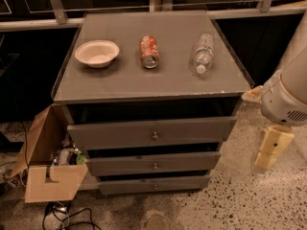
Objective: Open middle drawer
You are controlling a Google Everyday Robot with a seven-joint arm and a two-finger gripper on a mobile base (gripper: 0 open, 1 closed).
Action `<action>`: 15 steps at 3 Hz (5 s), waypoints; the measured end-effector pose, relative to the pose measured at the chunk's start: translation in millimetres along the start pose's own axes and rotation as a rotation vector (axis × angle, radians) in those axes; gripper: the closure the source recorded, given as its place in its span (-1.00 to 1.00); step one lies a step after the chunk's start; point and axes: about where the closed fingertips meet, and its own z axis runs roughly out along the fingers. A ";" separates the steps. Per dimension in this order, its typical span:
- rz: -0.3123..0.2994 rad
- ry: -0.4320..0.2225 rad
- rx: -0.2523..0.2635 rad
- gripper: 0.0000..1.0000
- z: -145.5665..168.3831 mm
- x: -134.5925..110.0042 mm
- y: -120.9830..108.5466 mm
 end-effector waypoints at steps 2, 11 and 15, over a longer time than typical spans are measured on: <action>-0.010 0.021 -0.042 -1.00 12.3 13.7 20.4; 0.016 -0.091 -0.163 -1.00 233.4 52.1 63.1; 0.081 -0.183 -0.185 -1.00 304.7 37.1 51.1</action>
Offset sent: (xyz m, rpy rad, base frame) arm -0.0503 -0.0152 -0.0445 -0.0327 0.1135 0.0423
